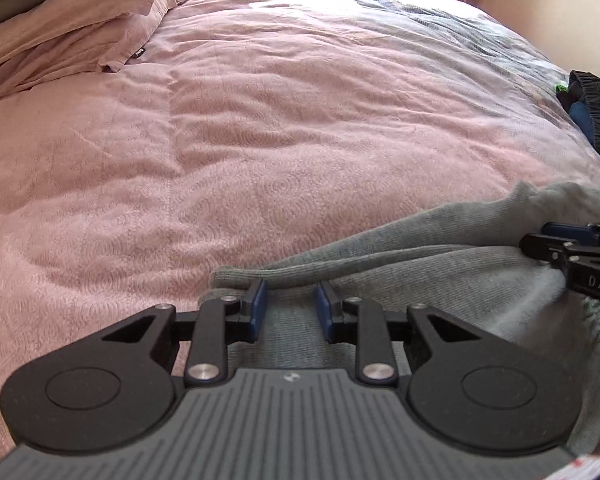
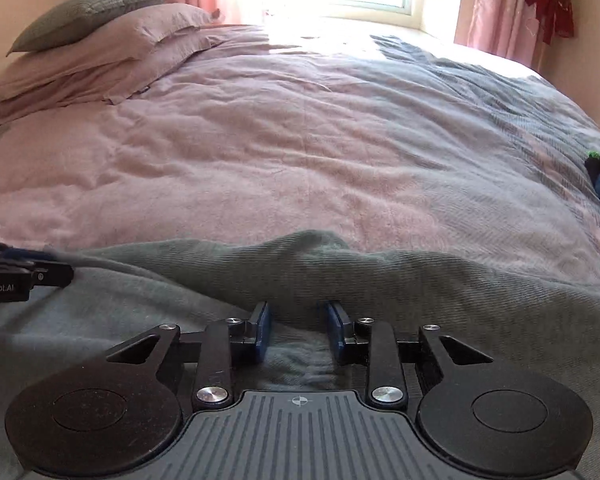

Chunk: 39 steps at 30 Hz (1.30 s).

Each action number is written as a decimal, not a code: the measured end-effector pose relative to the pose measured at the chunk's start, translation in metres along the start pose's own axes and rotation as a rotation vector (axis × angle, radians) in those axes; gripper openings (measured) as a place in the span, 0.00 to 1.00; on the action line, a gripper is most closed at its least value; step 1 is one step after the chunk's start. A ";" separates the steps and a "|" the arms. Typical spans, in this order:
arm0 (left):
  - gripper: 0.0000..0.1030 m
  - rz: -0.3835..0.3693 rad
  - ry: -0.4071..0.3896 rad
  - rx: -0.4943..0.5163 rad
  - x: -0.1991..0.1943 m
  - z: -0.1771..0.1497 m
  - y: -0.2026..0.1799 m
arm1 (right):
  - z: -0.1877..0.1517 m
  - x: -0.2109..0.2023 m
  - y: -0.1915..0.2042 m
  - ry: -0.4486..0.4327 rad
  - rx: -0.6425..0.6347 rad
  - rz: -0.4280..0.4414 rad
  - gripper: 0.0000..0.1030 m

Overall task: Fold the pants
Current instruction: 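Pull back both open grippers from the half-folded grey sweatpants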

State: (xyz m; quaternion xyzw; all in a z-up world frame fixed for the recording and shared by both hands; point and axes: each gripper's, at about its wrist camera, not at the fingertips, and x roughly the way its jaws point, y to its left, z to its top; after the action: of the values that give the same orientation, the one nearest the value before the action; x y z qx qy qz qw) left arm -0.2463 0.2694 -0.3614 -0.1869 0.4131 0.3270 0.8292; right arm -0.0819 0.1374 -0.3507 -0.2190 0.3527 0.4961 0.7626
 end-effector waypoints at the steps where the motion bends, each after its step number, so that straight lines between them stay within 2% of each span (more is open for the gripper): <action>1: 0.24 0.003 0.002 0.002 -0.002 0.001 0.000 | 0.004 -0.005 -0.009 0.006 0.040 0.006 0.26; 4: 0.23 0.018 -0.013 -0.023 -0.026 -0.002 0.002 | 0.004 -0.038 -0.025 -0.010 0.084 0.010 0.26; 9: 0.23 0.019 -0.016 -0.102 -0.084 -0.029 -0.004 | -0.027 -0.103 -0.019 0.001 0.001 0.067 0.26; 11: 0.23 0.022 0.010 -0.123 -0.094 -0.044 -0.013 | -0.047 -0.101 -0.011 0.064 -0.054 0.085 0.26; 13: 0.23 0.071 0.045 -0.106 -0.093 -0.058 -0.026 | -0.060 -0.085 -0.010 0.156 -0.070 0.094 0.26; 15: 0.23 0.114 0.089 -0.113 -0.094 -0.064 -0.033 | -0.052 -0.087 -0.017 0.160 -0.051 0.139 0.27; 17: 0.24 0.126 0.104 -0.139 -0.104 -0.063 -0.037 | -0.047 -0.090 -0.020 0.163 -0.058 0.141 0.33; 19: 0.25 0.171 0.150 -0.144 -0.115 -0.062 -0.043 | -0.041 -0.100 -0.027 0.173 -0.058 0.132 0.46; 20: 0.26 0.192 0.174 -0.143 -0.121 -0.061 -0.047 | -0.041 -0.104 -0.032 0.187 -0.044 0.139 0.48; 22: 0.35 0.212 0.216 -0.156 -0.131 -0.060 -0.054 | -0.038 -0.109 -0.045 0.243 0.013 0.164 0.51; 25: 0.41 0.220 0.272 -0.185 -0.140 -0.059 -0.065 | -0.040 -0.115 -0.061 0.326 0.099 0.203 0.52; 28: 0.42 0.205 0.322 -0.217 -0.143 -0.059 -0.073 | -0.046 -0.121 -0.070 0.374 0.131 0.203 0.52; 30: 0.42 0.202 0.347 -0.220 -0.142 -0.058 -0.075 | -0.050 -0.125 -0.074 0.387 0.139 0.183 0.53; 39: 0.43 0.156 0.372 -0.150 -0.127 -0.059 -0.072 | -0.069 -0.128 -0.084 0.410 0.233 0.089 0.53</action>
State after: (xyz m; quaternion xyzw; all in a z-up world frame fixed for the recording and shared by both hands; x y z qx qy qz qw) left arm -0.2861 0.1344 -0.2908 -0.2726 0.5468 0.3800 0.6945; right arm -0.0610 -0.0217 -0.3004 -0.2101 0.5645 0.4304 0.6723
